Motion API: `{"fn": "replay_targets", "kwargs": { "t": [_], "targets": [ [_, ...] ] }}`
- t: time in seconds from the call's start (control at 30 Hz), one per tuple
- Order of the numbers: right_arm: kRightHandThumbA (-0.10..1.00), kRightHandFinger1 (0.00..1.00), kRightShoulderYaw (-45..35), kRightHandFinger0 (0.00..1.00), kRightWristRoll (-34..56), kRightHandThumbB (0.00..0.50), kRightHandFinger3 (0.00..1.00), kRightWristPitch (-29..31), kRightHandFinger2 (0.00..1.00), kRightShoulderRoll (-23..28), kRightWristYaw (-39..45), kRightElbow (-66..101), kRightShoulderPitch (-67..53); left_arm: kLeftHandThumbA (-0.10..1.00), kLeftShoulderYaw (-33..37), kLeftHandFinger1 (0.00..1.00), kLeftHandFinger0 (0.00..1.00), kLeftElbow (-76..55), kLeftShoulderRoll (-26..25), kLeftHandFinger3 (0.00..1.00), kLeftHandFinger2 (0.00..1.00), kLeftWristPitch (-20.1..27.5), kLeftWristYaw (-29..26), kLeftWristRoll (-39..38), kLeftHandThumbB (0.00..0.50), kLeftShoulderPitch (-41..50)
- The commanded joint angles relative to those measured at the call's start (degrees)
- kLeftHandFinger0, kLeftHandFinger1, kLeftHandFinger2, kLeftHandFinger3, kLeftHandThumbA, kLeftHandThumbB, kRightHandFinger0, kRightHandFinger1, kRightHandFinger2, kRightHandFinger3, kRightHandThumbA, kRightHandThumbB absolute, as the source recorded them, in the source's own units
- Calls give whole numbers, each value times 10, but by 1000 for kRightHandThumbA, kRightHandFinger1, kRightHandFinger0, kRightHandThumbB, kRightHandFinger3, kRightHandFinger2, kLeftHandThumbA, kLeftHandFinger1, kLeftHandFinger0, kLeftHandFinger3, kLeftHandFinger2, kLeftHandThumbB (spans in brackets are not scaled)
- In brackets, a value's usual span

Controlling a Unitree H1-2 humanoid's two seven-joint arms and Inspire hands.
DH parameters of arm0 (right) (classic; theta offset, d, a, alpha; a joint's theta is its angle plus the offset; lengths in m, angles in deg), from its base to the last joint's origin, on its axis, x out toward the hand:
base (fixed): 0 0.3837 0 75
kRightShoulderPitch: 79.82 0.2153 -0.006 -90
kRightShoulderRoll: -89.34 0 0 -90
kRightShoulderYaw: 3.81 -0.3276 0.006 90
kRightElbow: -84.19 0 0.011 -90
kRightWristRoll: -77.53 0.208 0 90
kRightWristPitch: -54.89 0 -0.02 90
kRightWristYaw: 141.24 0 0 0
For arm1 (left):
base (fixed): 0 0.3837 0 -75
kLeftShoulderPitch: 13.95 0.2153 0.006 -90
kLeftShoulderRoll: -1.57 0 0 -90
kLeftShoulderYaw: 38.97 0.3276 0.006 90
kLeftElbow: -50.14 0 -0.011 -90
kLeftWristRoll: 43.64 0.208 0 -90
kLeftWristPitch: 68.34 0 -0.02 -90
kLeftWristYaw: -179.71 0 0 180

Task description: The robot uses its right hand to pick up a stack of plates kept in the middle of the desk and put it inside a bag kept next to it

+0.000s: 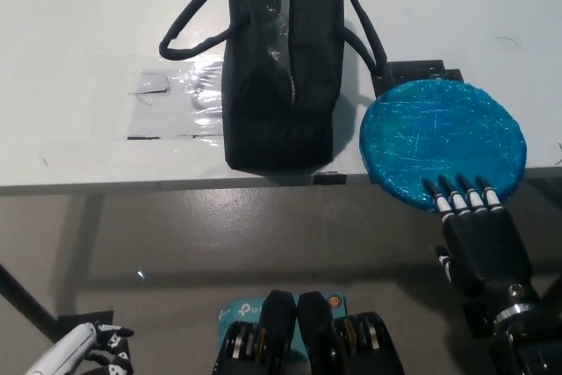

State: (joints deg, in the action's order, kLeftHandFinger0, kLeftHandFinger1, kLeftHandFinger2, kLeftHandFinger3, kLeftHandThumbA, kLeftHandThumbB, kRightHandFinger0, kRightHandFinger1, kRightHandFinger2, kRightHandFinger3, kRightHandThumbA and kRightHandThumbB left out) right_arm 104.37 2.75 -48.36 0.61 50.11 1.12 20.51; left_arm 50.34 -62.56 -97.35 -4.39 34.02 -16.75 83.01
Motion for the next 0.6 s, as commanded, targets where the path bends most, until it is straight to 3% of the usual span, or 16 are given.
{"fn": "replay_targets", "kwargs": {
  "t": [0.0, 0.2, 0.27, 0.57],
  "targets": [
    [590, 1000, -24, 1000, 3, 500, 1000, -20, 1000, 9, 22, 30, 11, -100, -2, 760, 757, -19, -5, 924, 826, -9, 15, 16, 0, 0],
    [526, 1000, -47, 1000, 4, 500, 1000, -25, 1000, 16, -11, -9, 26, -100, -15, 801, 793, -24, 6, 936, 859, -9, 35, 23, 0, 0],
    [520, 1000, -52, 1000, -7, 500, 1000, -16, 1000, 20, -119, -72, 49, -100, -18, 790, 779, -21, 5, 936, 854, -9, 38, 21, 0, 1],
    [513, 1000, -33, 1000, -26, 500, 1000, -22, 1000, 20, -177, -152, 130, -100, -17, 787, 760, -21, 4, 916, 842, -9, 35, 18, 0, -4]
  ]
}}
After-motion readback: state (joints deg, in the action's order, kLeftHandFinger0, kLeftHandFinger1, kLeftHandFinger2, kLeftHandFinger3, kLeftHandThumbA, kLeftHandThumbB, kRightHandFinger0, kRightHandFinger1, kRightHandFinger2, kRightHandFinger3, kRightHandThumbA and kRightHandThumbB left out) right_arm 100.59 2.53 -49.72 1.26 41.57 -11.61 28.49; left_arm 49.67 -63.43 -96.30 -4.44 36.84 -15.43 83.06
